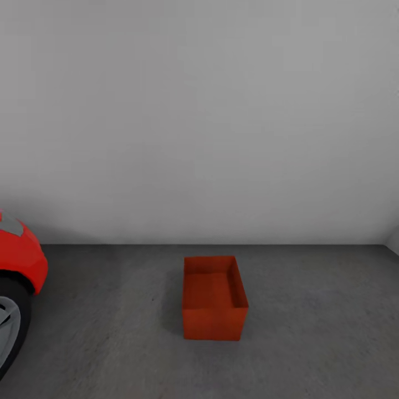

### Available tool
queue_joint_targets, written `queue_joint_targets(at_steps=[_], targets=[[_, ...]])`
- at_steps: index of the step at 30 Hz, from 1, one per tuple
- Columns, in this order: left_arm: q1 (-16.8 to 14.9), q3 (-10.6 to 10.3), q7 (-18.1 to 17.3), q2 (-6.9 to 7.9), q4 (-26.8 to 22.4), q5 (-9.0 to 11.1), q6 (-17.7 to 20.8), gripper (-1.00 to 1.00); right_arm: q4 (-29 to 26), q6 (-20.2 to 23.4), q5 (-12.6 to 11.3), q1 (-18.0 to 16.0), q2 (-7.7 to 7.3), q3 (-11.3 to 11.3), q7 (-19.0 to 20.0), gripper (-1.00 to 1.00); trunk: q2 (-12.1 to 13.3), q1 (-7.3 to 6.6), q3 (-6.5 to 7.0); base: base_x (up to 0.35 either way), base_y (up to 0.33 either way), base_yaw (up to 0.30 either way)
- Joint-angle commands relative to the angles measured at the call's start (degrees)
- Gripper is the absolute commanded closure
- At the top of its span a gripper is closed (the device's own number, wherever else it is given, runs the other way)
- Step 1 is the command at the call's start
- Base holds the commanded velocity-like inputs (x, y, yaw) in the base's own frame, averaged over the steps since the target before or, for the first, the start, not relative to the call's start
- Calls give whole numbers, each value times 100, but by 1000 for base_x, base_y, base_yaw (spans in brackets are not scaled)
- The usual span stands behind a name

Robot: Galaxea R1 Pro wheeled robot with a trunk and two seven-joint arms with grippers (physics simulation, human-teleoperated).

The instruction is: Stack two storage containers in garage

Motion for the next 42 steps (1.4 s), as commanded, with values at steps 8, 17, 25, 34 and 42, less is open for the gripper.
queue_joint_targets(at_steps=[8, 17, 25, 34, 42], targets=[[-3, -10, 7, 0, 3, 58, -16, -100, 17, -35, -54, -7, 6, 44, -1, -100, -4, 0, 70, 0, 0, 0], [-3, -12, 8, 0, 3, 58, -16, -100, 17, -29, -57, -7, 8, 43, -1, -100, -4, 0, 155, 0, 0, 0], [-3, -12, 10, 0, 3, 58, -16, -100, 17, -37, -43, -7, 8, 48, -1, -100, -4, 0, 230, 0, 0, 0], [-3, -11, 6, 0, 3, 58, -16, -100, 17, -35, -49, -6, 6, 40, -1, -100, -4, 0, 315, 0, 0, 0], [-3, -10, 8, 0, 3, 58, -16, -100, 17, -35, -55, -5, 1, 40, -1, -100, -4, 0, 391, 0, 0, 0]])
